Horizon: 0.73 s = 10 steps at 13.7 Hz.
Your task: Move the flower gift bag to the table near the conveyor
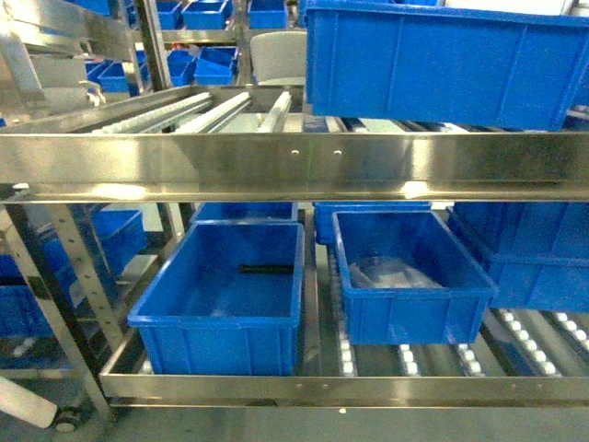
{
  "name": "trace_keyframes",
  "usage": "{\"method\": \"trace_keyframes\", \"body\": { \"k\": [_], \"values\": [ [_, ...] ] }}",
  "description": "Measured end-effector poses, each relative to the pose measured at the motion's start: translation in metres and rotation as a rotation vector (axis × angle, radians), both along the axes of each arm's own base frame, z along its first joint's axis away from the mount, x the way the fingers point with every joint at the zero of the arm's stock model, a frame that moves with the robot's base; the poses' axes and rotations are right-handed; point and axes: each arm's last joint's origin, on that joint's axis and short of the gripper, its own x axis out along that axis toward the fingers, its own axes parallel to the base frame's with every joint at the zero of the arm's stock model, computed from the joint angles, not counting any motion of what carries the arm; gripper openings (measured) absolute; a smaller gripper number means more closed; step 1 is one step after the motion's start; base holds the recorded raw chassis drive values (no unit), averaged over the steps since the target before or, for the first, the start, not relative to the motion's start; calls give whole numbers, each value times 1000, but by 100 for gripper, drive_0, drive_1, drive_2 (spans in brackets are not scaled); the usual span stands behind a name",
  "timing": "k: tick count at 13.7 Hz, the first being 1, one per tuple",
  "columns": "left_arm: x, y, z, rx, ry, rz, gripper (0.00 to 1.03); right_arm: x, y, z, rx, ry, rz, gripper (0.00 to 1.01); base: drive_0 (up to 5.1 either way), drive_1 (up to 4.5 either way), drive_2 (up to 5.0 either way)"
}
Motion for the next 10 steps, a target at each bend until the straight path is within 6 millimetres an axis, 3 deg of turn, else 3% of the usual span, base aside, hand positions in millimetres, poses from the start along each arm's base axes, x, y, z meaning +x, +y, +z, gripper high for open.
{"method": "trace_keyframes", "body": {
  "k": [10],
  "values": [
    [0,0,0,0,0,0,2,0,0,-1,0,4,0,2,-503,191,280]
  ]
}}
